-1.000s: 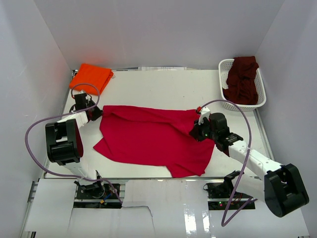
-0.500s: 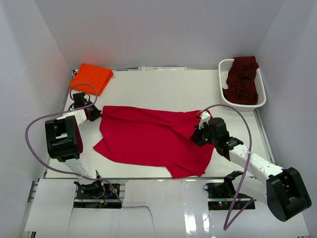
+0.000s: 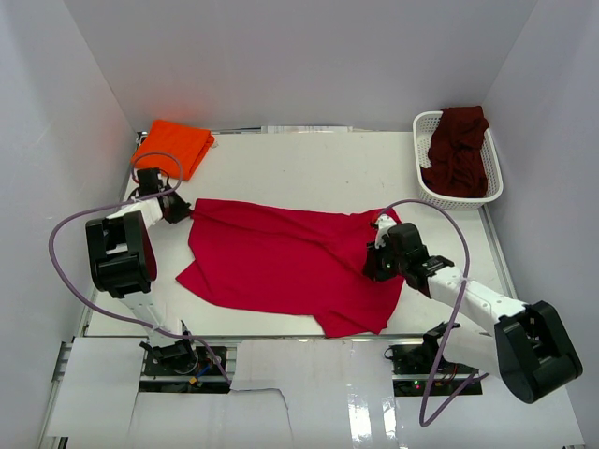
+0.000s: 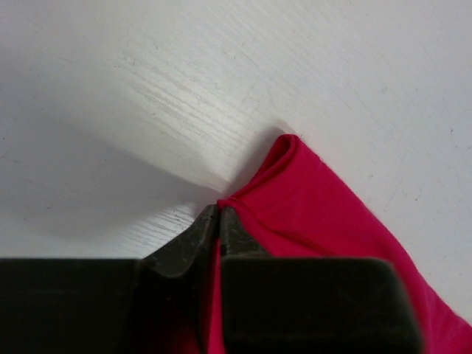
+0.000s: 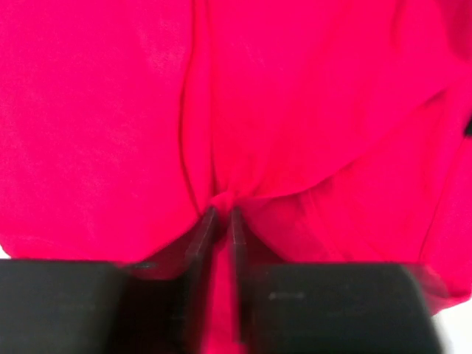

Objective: Fold and stack the t-shirts
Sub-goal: Fold the flattened tshirt in 1/3 of the way

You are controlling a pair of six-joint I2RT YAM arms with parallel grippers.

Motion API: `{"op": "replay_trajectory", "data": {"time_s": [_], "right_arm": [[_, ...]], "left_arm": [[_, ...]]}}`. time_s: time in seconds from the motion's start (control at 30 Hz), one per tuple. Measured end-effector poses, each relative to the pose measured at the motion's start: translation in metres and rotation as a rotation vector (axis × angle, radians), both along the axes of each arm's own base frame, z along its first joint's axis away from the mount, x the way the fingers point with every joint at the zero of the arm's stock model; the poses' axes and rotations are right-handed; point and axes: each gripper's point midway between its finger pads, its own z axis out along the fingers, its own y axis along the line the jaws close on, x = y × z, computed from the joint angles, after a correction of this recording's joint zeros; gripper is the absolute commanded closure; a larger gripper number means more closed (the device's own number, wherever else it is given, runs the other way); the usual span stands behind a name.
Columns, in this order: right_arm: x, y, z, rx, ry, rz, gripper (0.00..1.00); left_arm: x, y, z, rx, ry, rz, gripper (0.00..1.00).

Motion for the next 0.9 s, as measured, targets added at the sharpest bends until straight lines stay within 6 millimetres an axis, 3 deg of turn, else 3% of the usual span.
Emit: {"op": "replay_trajectory", "data": {"time_s": [0.1,0.2,0.27,0.37,0.47,0.53,0.57,0.63,0.67,0.87,0.9], "right_arm": [[-0.003,-0.003,-0.012,-0.035,0.07,-0.016,0.61],[-0.005,-0.006,-0.018,-0.058,0.105,-0.037,0.5],[-0.001,-0.009,-0.016,-0.072,0.099,-0.054,0.36],[0.009,-0.012,-0.006,-0.092,0.075,-0.082,0.24],[0.026,-0.012,0.013,-0.098,0.028,-0.107,0.17],[0.038,-0.012,0.028,-0.096,-0.001,-0.124,0.17],[0.044,-0.012,0.035,-0.092,-0.014,-0.133,0.17],[0.056,-0.013,0.046,-0.086,-0.037,-0.152,0.17],[0.061,-0.014,0.049,-0.084,-0.039,-0.161,0.17],[0.083,-0.036,0.029,-0.109,0.044,-0.224,0.19],[0.087,-0.04,0.023,-0.109,0.068,-0.236,0.19]], "left_arm": [[0.0,0.001,0.0,0.006,0.003,-0.003,0.55],[-0.002,0.002,-0.002,0.013,0.015,0.004,0.38],[-0.004,0.004,-0.003,0.019,0.024,0.013,0.34],[-0.003,0.007,-0.001,0.029,0.027,0.024,0.3],[-0.003,0.014,0.001,0.041,0.03,0.04,0.29],[-0.003,0.021,0.004,0.05,0.031,0.057,0.33],[-0.002,0.024,0.006,0.053,0.029,0.065,0.56],[-0.001,0.03,0.012,0.06,0.016,0.084,0.79],[-0.001,0.032,0.016,0.064,0.008,0.086,0.97],[0.0,0.038,0.041,0.087,-0.054,0.099,1.0],[0.0,0.038,0.044,0.088,-0.063,0.099,0.89]]}}
